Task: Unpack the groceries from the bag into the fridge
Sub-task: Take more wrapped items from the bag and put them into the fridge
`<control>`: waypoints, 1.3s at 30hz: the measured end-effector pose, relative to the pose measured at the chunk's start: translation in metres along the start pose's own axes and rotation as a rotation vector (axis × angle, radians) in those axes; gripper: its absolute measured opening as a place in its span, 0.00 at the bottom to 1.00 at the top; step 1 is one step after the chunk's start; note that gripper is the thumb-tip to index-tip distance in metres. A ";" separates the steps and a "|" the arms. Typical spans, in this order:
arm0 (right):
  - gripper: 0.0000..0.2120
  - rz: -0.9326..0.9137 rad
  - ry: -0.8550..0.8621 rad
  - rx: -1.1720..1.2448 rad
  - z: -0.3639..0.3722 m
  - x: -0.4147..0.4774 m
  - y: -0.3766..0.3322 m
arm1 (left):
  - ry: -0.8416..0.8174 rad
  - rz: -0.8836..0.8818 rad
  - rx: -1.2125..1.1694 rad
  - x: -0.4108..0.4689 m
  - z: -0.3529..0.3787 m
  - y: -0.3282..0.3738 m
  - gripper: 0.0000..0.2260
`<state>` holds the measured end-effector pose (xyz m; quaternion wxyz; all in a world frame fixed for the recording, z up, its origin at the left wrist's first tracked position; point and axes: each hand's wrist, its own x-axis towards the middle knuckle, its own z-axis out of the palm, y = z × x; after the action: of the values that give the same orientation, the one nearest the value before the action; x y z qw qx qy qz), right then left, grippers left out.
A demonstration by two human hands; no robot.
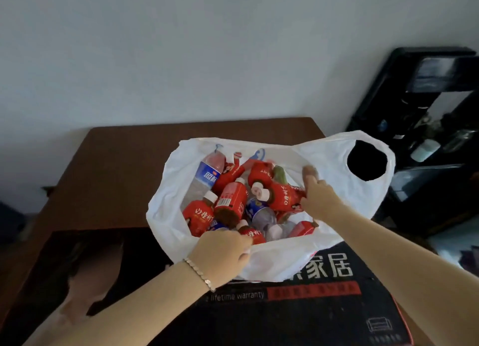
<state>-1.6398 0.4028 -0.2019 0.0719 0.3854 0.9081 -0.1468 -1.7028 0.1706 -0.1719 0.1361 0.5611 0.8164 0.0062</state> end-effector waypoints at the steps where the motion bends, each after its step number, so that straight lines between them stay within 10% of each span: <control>1: 0.29 0.045 -0.014 -0.035 0.006 0.005 -0.003 | -0.003 0.018 -0.024 0.000 0.001 -0.003 0.09; 13: 0.32 0.249 -0.028 -0.154 0.026 0.042 0.021 | -0.060 0.140 -0.187 -0.001 0.011 -0.002 0.11; 20: 0.23 0.478 -0.116 0.315 0.024 0.050 0.035 | -0.098 0.065 -0.269 0.003 0.019 0.007 0.13; 33: 0.07 -0.011 0.131 0.217 0.019 0.005 0.027 | -0.108 -0.028 -0.317 0.007 0.015 0.012 0.12; 39: 0.19 -0.199 0.002 -0.043 0.012 -0.013 0.030 | -0.137 0.004 -0.263 0.016 0.004 0.028 0.11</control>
<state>-1.6086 0.4100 -0.2163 0.0644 0.2920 0.9449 -0.1333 -1.6818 0.1948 -0.1745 0.2640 0.5391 0.7963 0.0752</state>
